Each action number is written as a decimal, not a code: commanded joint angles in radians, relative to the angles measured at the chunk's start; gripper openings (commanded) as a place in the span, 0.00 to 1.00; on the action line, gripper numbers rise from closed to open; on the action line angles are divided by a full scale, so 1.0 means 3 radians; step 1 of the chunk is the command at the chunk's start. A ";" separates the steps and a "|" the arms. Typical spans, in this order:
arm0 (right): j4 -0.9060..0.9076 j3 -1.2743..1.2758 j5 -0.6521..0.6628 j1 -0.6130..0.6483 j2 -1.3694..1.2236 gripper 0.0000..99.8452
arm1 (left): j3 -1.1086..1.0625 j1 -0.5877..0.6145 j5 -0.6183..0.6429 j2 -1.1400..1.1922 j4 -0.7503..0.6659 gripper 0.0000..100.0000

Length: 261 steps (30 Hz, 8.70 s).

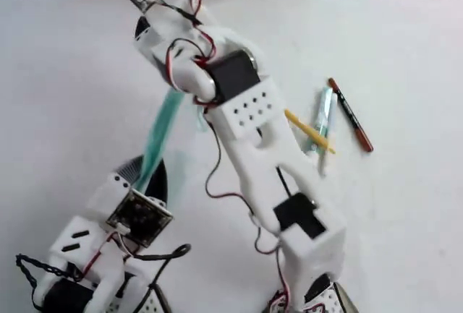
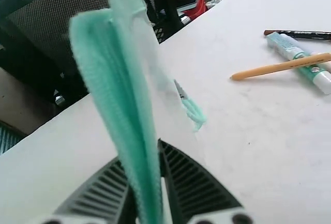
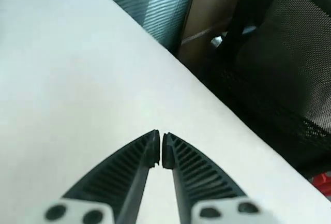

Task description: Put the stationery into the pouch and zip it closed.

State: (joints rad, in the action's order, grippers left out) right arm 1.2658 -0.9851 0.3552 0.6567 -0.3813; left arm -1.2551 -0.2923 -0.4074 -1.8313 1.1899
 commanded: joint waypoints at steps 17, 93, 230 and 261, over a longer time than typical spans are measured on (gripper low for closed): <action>0.1532 0.0307 0.1043 -0.0494 0.0243 0.02 | -0.0205 0.0534 0.0164 0.0120 -0.0348 0.02; -0.2872 0.6199 -0.0685 -0.2197 0.2846 0.24 | -0.0670 -0.0673 0.1284 0.0304 -0.1949 0.02; -0.4575 0.6030 -0.0368 -0.0846 0.1721 0.40 | -0.0522 -0.0381 0.0552 0.0023 -0.0711 0.02; -0.4836 0.6562 -0.0762 -0.1501 0.2805 0.02 | -0.0547 -0.0391 0.0522 0.0023 -0.0711 0.02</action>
State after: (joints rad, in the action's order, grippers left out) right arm -0.1657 0.9620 0.1358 0.2148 0.3721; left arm -1.4454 -0.4166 -0.2417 -1.8267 0.9720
